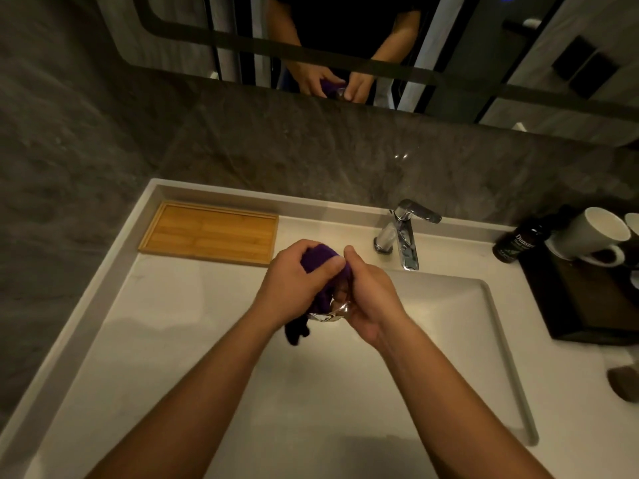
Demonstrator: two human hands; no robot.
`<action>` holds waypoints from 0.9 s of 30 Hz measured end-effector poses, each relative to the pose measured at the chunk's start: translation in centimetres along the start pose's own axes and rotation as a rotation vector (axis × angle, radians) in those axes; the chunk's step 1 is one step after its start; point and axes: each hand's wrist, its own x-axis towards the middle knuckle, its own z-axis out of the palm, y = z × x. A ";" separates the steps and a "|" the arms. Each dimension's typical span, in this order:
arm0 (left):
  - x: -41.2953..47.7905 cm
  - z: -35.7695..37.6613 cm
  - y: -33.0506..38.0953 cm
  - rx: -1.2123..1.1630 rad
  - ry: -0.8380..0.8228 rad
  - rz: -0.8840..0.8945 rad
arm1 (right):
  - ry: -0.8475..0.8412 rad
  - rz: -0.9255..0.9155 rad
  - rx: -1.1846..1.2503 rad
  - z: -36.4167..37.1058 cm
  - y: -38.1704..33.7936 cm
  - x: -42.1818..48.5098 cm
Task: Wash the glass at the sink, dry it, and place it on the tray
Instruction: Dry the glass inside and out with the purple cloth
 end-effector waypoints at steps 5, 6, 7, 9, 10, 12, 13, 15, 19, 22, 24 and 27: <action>-2.8 4.0 0.6 -0.288 0.607 -0.135 | 0.110 0.016 0.336 2.9 1.9 -1.5; -2.8 3.9 0.3 -0.316 0.623 -0.152 | 0.086 0.018 0.338 2.8 2.1 -1.6; -2.7 3.5 -0.1 -0.302 0.578 -0.149 | 0.057 0.009 0.292 2.4 2.2 -1.7; -1.7 1.7 -0.7 -0.179 0.340 -0.124 | -0.003 -0.018 0.138 1.0 1.6 -1.2; -1.2 0.8 -0.8 -0.093 0.197 -0.098 | -0.030 -0.022 0.057 0.4 1.1 -0.9; -0.5 -0.3 -0.7 0.037 -0.012 -0.050 | -0.060 -0.003 -0.040 -0.3 -0.1 -0.6; -0.4 -0.2 -0.6 0.047 -0.027 -0.033 | -0.042 0.008 -0.047 -0.3 -0.2 -0.3; -1.0 0.9 -0.4 -0.009 0.139 -0.008 | 0.049 0.005 0.010 0.5 0.0 -0.6; -4.0 4.6 0.0 -0.321 0.656 -0.085 | 0.119 -0.008 0.254 2.6 2.1 -1.3; -3.8 3.5 -0.6 -0.253 0.576 -0.064 | 0.074 -0.067 0.221 2.2 2.8 -2.0; -2.3 1.2 -0.8 -0.071 0.291 -0.064 | 0.060 -0.085 0.066 1.1 2.0 -1.6; -0.8 -1.1 -0.1 0.091 -0.104 -0.057 | 0.025 -0.031 -0.067 0.3 0.4 -1.2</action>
